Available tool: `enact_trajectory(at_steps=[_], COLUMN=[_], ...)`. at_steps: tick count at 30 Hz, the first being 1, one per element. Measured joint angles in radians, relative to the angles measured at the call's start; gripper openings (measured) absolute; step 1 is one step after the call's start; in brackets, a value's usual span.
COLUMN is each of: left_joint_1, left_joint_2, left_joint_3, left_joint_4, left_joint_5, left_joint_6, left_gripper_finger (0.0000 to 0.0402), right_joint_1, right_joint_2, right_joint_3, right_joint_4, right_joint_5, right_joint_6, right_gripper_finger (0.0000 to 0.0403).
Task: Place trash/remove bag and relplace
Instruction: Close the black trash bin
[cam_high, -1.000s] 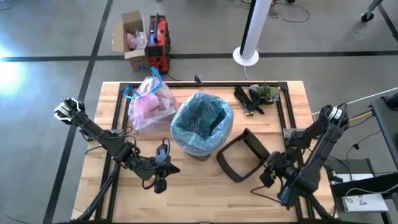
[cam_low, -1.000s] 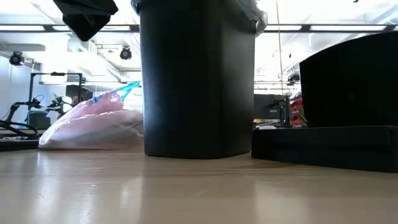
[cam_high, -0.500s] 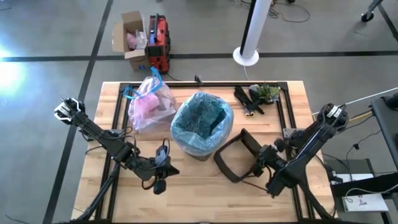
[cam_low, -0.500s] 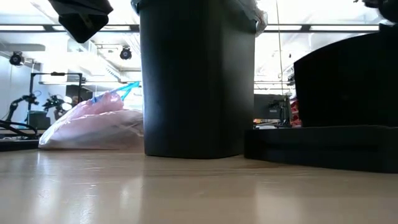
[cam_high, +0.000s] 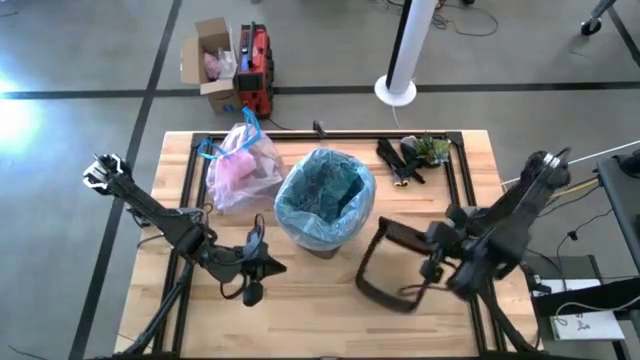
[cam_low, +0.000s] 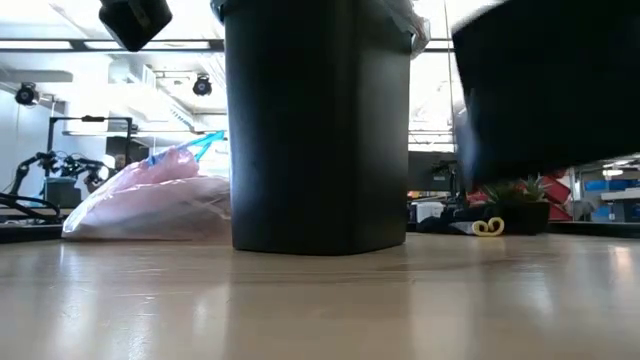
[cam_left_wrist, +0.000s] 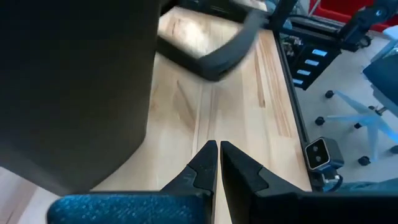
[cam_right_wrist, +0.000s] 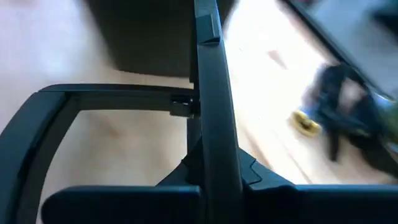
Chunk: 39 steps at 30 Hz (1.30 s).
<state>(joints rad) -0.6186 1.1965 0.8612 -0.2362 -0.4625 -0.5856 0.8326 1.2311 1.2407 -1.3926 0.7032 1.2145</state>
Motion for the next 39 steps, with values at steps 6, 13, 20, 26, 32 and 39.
enact_trajectory(at_steps=[6,13,20,26,32,39], left_joint_1=[0.0,0.0,0.0,0.0,0.0,-0.006], left_joint_2=[-0.053,-0.079,-0.099,-0.122,-0.137,-0.137], left_joint_3=[0.0,0.0,0.008,0.058,0.159,0.245], left_joint_4=[-0.048,-0.049,-0.029,-0.028,-0.096,-0.189], left_joint_5=[-0.004,-0.064,-0.064,-0.064,-0.049,0.011], left_joint_6=[0.017,0.027,0.015,0.054,0.057,-0.001], left_gripper_finger=[0.0004,0.0004,0.0004,0.0004,0.0004,0.0004], right_joint_1=[-0.006,-0.007,-0.105,-0.27,-0.512,-0.639], right_joint_2=[-0.103,-0.084,0.02,0.176,0.274,0.296], right_joint_3=[0.272,0.523,0.64,0.761,0.841,0.804], right_joint_4=[0.065,0.202,0.45,0.539,0.537,0.531], right_joint_5=[-0.176,0.214,0.505,0.43,0.166,0.103], right_joint_6=[-0.121,-0.509,-0.894,-0.988,-0.989,-1.068], right_gripper_finger=[0.0001,0.0,0.0,0.0,0.0,0.0])
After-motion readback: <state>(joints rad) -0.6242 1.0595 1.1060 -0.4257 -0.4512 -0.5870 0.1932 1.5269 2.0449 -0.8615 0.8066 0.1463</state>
